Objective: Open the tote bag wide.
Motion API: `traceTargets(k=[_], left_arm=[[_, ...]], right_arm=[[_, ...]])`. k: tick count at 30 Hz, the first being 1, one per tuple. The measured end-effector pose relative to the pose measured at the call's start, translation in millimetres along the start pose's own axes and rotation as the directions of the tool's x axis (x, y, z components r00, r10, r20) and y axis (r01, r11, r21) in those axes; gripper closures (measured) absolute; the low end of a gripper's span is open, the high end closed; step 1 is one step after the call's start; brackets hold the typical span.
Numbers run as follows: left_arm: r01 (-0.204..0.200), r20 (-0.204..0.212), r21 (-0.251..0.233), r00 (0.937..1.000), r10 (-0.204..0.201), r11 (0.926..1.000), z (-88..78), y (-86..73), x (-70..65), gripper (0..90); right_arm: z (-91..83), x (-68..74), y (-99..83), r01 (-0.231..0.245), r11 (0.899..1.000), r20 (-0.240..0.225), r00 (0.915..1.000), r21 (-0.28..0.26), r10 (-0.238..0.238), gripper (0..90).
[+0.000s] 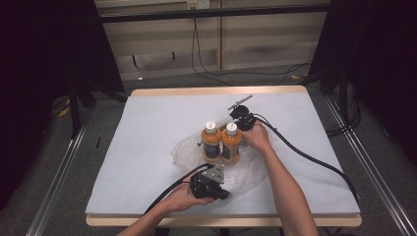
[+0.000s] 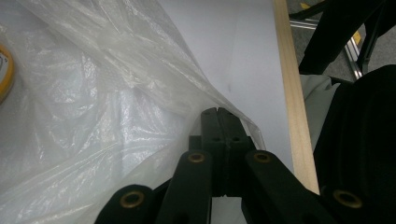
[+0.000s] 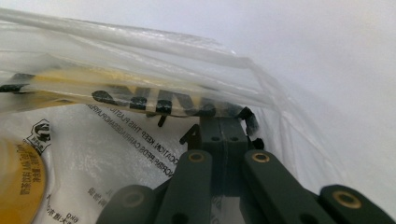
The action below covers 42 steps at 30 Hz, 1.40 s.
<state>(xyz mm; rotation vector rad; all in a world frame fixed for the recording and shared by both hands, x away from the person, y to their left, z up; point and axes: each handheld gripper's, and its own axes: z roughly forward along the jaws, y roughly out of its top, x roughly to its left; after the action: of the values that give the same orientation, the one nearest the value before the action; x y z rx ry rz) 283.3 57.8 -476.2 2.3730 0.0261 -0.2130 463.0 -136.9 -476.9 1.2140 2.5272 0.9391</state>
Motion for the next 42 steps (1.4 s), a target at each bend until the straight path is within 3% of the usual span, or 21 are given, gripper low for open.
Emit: traceTargets(k=[6, 11, 14, 16, 22, 24, 25, 28, 30, 31, 32, 33, 35, 38, 39, 41, 42], left_arm=[[0.01, -0.015, -0.01, 0.9998, -0.01, 0.9999, -4.3, 0.4, 2.0, 90.0], [0.033, -0.029, -0.095, 0.9989, -0.036, 0.995, -21.8, 3.3, 4.7, 90.0], [0.044, -0.056, -0.15, 0.9971, -0.052, 0.9878, -38.1, 4.9, 6.9, 90.0], [0.067, -0.065, -0.203, 0.9945, -0.082, 0.9768, -50.4, 4.4, 10.3, 90.0], [0.07, -0.138, -0.252, 0.9846, -0.108, 0.9652, -78.4, 3.0, 20.1, 90.0], [0.079, -0.172, -0.271, 0.9766, -0.129, 0.9594, -90.1, 2.2, 26.7, 90.0], [0.077, -0.201, -0.267, 0.9703, -0.134, 0.9605, -97.2, 1.5, 30.8, 90.0], [0.113, -0.246, -0.302, 0.9501, -0.192, 0.9465, -116.4, -4.1, 46.1, 90.0], [0.127, -0.285, -0.298, 0.9343, -0.215, 0.9463, -125.9, -7.1, 57.1, 90.0], [0.133, -0.307, -0.284, 0.9258, -0.221, 0.9496, -130.1, -7.9, 63.6, 90.0], [0.147, -0.311, -0.281, 0.921, -0.235, 0.9482, -132.0, -8.2, 68.5, 90.0], [0.15, -0.311, -0.277, 0.9207, -0.236, 0.949, -132.5, -8.2, 72.9, 90.0], [0.174, -0.331, -0.24, 0.9099, -0.249, 0.955, -128.5, -9.3, 83.3, 90.0], [0.225, -0.333, -0.202, 0.8994, -0.283, 0.953, -116.2, -15.4, 98.8, 90.0], [0.23, -0.321, -0.204, 0.9026, -0.287, 0.9516, -112.3, -16.8, 102.4, 90.0], [0.239, -0.316, -0.198, 0.9023, -0.293, 0.9505, -104.9, -16.4, 105.4, 90.0], [0.235, -0.316, -0.179, 0.9062, -0.282, 0.9555, -101.7, -15.5, 107.1, 90.0]], right_arm=[[-2.8, 3.4, -0.4, 0.006, 1.0, 0.006, 1.0, 0.004, -0.006, 90.0], [-17.2, 10.0, 1.5, 0.005, 0.999, -0.04, 0.9992, -0.046, -0.006, 90.0], [-28.7, 12.6, 0.2, 0.013, 0.997, -0.045, 0.9988, -0.073, -0.017, 90.0], [-40.0, 13.0, -3.2, 0.015, 0.995, -0.053, 0.9984, -0.101, -0.02, 90.0], [-66.2, 13.6, -11.6, 0.019, 0.989, -0.059, 0.9979, -0.148, -0.028, 90.0], [-74.2, 16.1, -15.6, 0.035, 0.987, -0.063, 0.997, -0.156, -0.046, 90.0], [-78.0, 18.3, -17.9, 0.044, 0.987, -0.062, 0.9966, -0.155, -0.054, 90.0], [-88.3, 24.0, -25.9, 0.071, 0.986, -0.061, 0.9948, -0.154, -0.081, 90.0], [-95.4, 27.0, -31.7, 0.076, 0.986, -0.067, 0.9939, -0.15, -0.087, 90.0], [-98.9, 28.3, -34.9, 0.078, 0.986, -0.066, 0.9939, -0.149, -0.089, 90.0], [-103.1, 29.8, -40.0, 0.071, 0.986, -0.073, 0.9939, -0.149, -0.082, 90.0], [-106.0, 31.2, -44.4, 0.067, 0.986, -0.073, 0.9943, -0.15, -0.078, 90.0], [-110.5, 33.7, -53.4, 0.066, 0.988, -0.073, 0.9943, -0.143, -0.077, 90.0], [-113.6, 38.6, -65.0, 0.067, 0.989, -0.075, 0.9942, -0.134, -0.077, 90.0], [-114.9, 40.7, -68.5, 0.065, 0.99, -0.077, 0.9942, -0.127, -0.075, 90.0], [-116.8, 45.3, -75.0, 0.074, 0.989, -0.085, 0.9927, -0.127, -0.085, 90.0], [-117.5, 47.3, -77.6, 0.083, 0.988, -0.093, 0.9911, -0.13, -0.096, 90.0]])
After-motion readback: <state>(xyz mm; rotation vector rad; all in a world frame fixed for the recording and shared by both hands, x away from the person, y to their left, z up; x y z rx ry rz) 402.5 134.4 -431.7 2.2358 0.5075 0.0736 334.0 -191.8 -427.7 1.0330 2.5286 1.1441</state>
